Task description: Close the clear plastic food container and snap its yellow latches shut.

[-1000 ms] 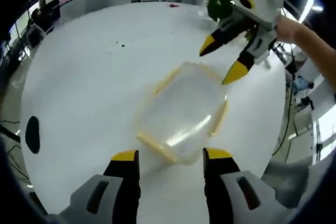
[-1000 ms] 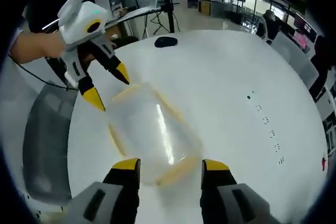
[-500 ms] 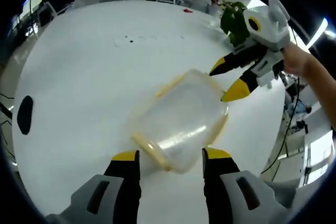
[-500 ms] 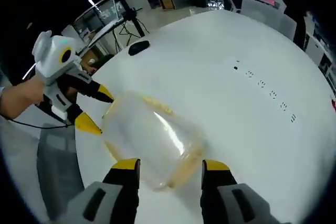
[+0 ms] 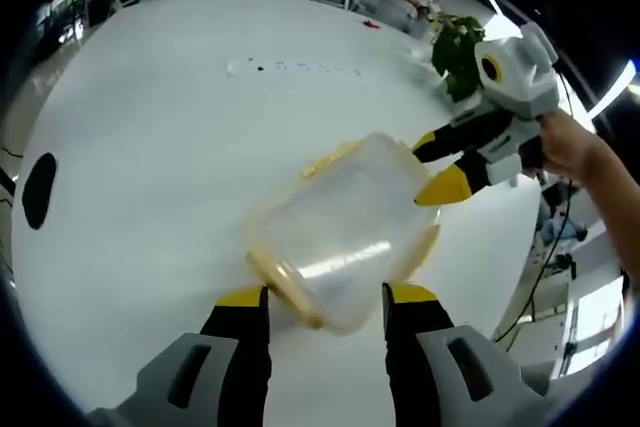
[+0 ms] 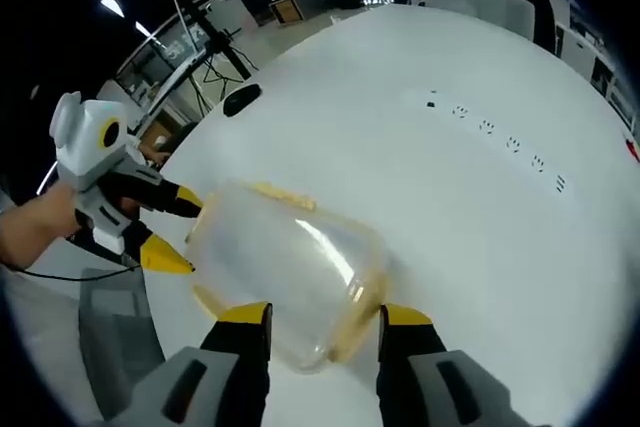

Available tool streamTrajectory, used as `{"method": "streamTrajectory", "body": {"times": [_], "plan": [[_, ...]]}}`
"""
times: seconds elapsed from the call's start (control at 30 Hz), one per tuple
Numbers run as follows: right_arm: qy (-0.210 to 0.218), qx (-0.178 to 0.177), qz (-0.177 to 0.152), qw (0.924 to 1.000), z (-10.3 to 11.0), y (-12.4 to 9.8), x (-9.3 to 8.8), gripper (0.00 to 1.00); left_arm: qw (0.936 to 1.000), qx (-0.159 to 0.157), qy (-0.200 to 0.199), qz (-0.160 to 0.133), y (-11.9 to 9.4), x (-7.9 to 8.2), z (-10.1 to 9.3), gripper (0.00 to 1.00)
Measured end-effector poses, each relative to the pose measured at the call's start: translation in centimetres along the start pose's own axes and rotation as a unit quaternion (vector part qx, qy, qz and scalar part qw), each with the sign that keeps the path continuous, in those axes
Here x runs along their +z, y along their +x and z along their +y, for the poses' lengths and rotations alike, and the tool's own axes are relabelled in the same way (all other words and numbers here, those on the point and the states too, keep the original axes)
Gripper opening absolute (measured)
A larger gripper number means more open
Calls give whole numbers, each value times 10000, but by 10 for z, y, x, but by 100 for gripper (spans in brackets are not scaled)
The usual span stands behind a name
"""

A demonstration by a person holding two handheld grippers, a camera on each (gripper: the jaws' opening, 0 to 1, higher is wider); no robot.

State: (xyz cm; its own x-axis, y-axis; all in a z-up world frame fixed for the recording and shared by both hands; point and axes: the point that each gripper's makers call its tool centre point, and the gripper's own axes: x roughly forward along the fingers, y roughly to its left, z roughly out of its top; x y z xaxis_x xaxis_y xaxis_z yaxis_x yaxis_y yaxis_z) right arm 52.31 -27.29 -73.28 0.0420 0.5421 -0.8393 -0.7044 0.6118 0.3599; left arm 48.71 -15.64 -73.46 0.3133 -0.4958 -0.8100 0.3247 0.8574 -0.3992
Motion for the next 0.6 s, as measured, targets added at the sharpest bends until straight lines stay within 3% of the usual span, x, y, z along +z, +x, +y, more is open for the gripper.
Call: {"method": "streamTrajectory", "body": {"times": [0.2,0.6], "plan": [[105,-35,-1,9999,1,0,1,39,10000,58,-60,23,1,0,5,37],[449,-215,-50,9987,5,2,-4,38,9999,15,-69,98,1,4,10,35]]}}
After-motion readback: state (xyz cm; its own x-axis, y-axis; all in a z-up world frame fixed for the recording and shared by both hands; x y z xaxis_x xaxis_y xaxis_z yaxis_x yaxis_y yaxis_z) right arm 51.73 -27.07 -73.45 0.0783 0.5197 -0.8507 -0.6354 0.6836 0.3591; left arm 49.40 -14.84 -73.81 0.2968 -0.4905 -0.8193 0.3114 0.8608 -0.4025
